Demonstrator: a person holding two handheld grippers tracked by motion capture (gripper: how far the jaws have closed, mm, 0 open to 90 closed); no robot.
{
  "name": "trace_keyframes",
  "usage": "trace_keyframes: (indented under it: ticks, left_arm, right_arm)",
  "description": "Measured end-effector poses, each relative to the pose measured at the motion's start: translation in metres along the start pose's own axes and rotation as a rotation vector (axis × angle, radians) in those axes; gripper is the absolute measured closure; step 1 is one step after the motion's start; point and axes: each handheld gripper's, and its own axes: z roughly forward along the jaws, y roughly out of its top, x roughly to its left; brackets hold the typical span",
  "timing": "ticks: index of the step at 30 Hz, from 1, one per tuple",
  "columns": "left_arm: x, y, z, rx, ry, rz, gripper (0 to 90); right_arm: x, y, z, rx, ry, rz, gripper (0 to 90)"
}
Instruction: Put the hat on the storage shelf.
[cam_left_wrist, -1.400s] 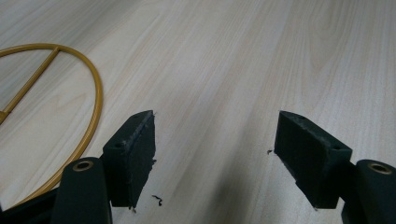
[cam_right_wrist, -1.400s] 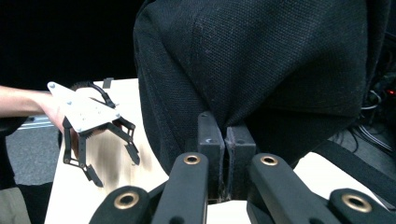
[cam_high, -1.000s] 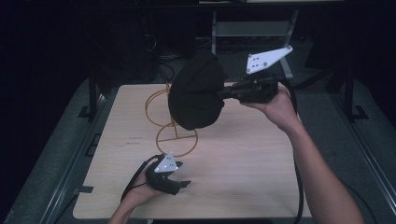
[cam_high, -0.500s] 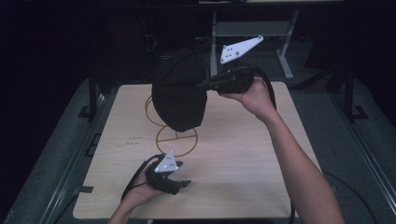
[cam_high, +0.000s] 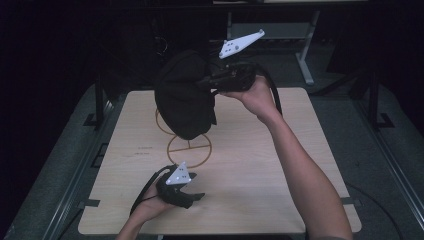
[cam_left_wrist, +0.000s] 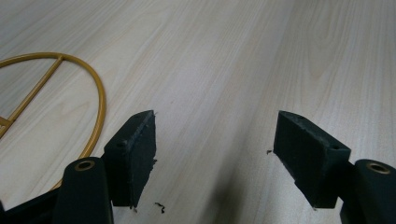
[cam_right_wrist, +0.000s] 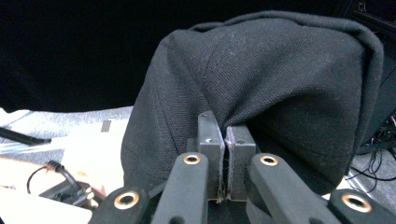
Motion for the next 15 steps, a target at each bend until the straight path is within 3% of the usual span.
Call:
trace_keyframes:
  ticks: [15]
  left_arm:
    - [0.001,0.001,0.002,0.000,0.001,-0.005,29.7]
  right_arm:
    - [-0.016,0.002,0.038,-0.009,-0.009,0.092,86.9]
